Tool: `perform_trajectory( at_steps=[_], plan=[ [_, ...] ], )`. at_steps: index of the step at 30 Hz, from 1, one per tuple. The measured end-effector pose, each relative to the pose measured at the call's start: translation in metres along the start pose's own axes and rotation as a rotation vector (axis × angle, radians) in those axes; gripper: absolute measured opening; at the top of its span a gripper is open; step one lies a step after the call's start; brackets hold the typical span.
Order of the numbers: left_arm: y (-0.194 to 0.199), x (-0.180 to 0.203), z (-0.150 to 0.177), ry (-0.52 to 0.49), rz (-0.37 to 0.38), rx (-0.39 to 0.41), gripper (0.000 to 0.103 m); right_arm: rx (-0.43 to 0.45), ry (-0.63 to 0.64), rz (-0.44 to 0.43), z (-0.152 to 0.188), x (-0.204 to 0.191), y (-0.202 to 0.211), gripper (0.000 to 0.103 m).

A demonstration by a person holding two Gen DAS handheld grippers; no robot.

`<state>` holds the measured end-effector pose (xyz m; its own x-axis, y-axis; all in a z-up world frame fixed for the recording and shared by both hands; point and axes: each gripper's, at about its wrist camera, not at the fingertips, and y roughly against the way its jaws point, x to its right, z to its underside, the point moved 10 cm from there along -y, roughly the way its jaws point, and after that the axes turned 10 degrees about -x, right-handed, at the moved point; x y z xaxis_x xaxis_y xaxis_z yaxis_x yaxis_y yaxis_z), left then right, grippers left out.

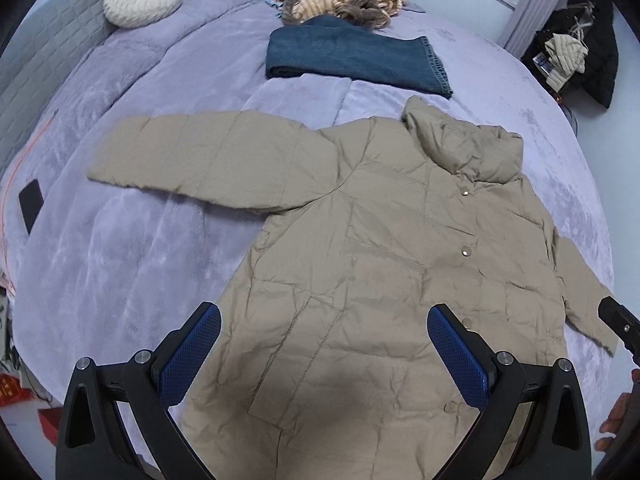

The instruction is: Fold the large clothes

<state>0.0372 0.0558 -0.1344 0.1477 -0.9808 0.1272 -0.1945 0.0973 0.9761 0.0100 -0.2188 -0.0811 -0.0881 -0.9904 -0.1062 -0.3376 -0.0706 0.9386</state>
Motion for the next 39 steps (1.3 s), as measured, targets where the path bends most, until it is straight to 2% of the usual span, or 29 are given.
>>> perform_trajectory(
  at_steps=[3,5,7,10,12,17,22,24,25,26,28,29,30,31,32,33,35,39],
  plan=[
    [-0.022,-0.039,-0.013,0.043,0.007,-0.001,0.103,-0.02,0.052,0.003,0.002,-0.021,-0.018,0.103],
    [-0.038,-0.068,-0.026,0.085,0.026,0.007,0.103,-0.072,0.086,0.027,0.008,-0.036,-0.036,0.103],
    [-0.056,-0.1,-0.045,0.161,0.099,0.011,0.103,-0.139,0.102,0.039,0.017,-0.053,-0.059,0.103],
    [-0.08,-0.14,-0.074,0.266,0.233,0.029,0.103,-0.196,0.107,0.01,0.027,-0.08,-0.093,0.103],
    [-0.099,-0.163,-0.093,0.312,0.275,0.03,0.103,-0.227,0.093,-0.005,0.032,-0.097,-0.114,0.103],
    [-0.138,-0.206,-0.141,0.359,0.306,0.047,0.103,-0.262,0.04,-0.088,0.03,-0.141,-0.159,0.103],
    [-0.145,-0.245,-0.195,0.389,0.279,0.134,0.102,-0.215,0.029,-0.164,0.005,-0.18,-0.175,0.103],
    [-0.148,-0.267,-0.214,0.409,0.223,0.168,0.087,-0.185,0.028,-0.201,-0.01,-0.194,-0.177,0.103],
    [-0.153,-0.275,-0.221,0.416,0.201,0.166,0.068,-0.175,0.027,-0.221,-0.017,-0.201,-0.178,0.103],
    [-0.158,-0.282,-0.226,0.423,0.192,0.157,0.041,-0.168,0.024,-0.242,-0.023,-0.207,-0.18,0.103],
    [-0.164,-0.285,-0.234,0.418,0.251,0.151,0.012,-0.154,0.007,-0.285,-0.034,-0.219,-0.184,0.103],
    [-0.162,-0.287,-0.235,0.421,0.253,0.155,0.012,-0.146,-0.008,-0.308,-0.039,-0.223,-0.186,0.102],
    [-0.155,-0.286,-0.237,0.412,0.232,0.173,0.012,-0.138,-0.027,-0.338,-0.044,-0.229,-0.188,0.093],
    [-0.145,-0.286,-0.236,0.388,0.209,0.197,0.009,-0.137,-0.045,-0.377,-0.048,-0.235,-0.19,0.08],
    [-0.133,-0.283,-0.236,0.357,0.188,0.22,0.009,-0.155,-0.061,-0.428,-0.051,-0.245,-0.197,0.039],
    [-0.12,-0.28,-0.235,0.327,0.177,0.246,0.009,-0.173,-0.078,-0.45,-0.053,-0.25,-0.204,0.013],
    [-0.091,-0.272,-0.233,0.27,0.176,0.296,0.009,-0.188,-0.106,-0.49,-0.056,-0.263,-0.218,0.011],
    [-0.03,-0.241,-0.23,0.14,0.24,0.393,0.009,-0.231,-0.087,-0.543,-0.046,-0.291,-0.243,0.008]
  ],
)
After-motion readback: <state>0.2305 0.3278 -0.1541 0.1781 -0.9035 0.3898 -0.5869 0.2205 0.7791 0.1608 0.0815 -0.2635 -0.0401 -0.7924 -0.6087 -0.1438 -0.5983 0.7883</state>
